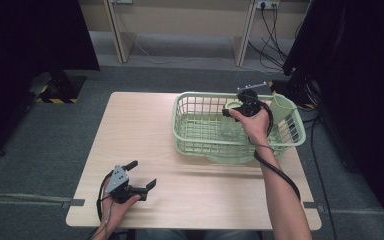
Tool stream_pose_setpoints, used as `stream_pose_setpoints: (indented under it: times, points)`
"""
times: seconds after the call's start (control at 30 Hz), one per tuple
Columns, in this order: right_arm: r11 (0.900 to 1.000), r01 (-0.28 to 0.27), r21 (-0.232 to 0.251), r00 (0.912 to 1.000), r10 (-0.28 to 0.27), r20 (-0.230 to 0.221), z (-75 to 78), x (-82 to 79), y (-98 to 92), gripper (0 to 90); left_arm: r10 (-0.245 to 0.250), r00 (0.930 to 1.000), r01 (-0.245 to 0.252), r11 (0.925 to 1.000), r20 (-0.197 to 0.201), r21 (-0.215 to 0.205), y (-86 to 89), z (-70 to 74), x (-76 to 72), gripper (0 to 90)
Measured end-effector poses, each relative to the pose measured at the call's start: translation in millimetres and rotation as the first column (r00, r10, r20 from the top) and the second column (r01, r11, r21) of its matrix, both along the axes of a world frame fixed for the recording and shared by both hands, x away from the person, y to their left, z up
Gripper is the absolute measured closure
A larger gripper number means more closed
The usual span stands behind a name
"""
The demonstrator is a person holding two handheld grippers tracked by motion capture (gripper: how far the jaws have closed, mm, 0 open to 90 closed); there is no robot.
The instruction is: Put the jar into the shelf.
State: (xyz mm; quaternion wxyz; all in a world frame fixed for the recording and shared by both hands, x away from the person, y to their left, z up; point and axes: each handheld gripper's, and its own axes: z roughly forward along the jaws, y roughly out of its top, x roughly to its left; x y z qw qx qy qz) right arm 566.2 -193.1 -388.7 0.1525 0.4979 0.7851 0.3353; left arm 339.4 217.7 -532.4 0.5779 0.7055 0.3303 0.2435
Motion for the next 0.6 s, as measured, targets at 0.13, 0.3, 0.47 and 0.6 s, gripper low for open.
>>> stream_pose_setpoints:
  times: [0.13, 0.3, 0.47, 0.6]
  points:
    - [1.0, -0.004, 0.0, 1.0, 0.004, -0.001, -1.5, -0.1, 1.1, 12.1, 0.0, 1.0, 0.0, 1.0, 0.0, 0.0, 0.0, 0.0, 0.0, 0.2]
    - [1.0, -0.013, -0.017, 0.9999, 0.013, -0.001, -0.9, -1.0, 3.2, 12.0, 0.0, 1.0, 0.0, 1.0, 0.001, 0.002, -0.1, 0.0, -0.1, 0.2]
    - [0.999, -0.022, -0.031, 0.9997, 0.021, -0.012, 0.1, -2.8, 4.2, 11.8, -0.001, 1.0, 0.001, 1.0, 0.0, 0.002, -0.2, 0.0, -0.1, 0.2]
    - [0.998, -0.035, -0.045, 0.9994, 0.035, 0.0, -0.5, -5.9, 6.3, 11.7, -0.001, 1.0, 0.001, 1.0, 0.0, 0.005, -0.5, 0.1, -0.1, 0.2]
